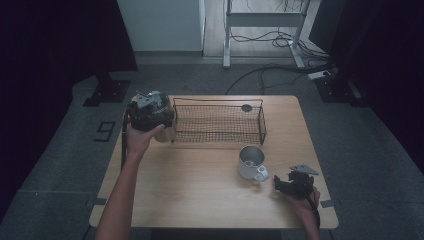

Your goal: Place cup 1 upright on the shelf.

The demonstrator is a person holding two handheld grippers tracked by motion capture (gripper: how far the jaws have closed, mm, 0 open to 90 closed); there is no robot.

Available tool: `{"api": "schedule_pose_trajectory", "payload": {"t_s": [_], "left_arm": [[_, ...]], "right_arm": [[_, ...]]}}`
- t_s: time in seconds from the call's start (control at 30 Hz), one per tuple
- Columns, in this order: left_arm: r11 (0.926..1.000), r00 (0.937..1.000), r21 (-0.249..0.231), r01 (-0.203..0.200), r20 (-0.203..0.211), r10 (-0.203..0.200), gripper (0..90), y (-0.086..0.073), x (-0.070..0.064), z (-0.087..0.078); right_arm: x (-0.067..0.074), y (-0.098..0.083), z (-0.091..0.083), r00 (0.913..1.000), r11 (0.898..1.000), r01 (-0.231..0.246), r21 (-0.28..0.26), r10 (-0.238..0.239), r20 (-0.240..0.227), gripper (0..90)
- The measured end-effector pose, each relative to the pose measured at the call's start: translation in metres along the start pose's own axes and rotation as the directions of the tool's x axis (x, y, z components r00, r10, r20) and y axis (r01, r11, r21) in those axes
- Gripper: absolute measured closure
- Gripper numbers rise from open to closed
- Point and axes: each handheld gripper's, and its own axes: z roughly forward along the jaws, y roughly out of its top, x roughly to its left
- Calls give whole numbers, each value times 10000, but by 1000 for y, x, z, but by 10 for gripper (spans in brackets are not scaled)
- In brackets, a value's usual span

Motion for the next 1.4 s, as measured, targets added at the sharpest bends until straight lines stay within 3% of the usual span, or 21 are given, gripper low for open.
{"api": "schedule_pose_trajectory", "payload": {"t_s": [0.53,1.4], "left_arm": [[9999,9998,123,8,203,-10,38,9,-9,26],[9996,9990,215,-201,394,193,38,27,-28,50]], "right_arm": [[0,0,0,10000,10000,-4,7,4,0,126],[0,1,1,10000,10000,-60,0,60,36,126]]}}
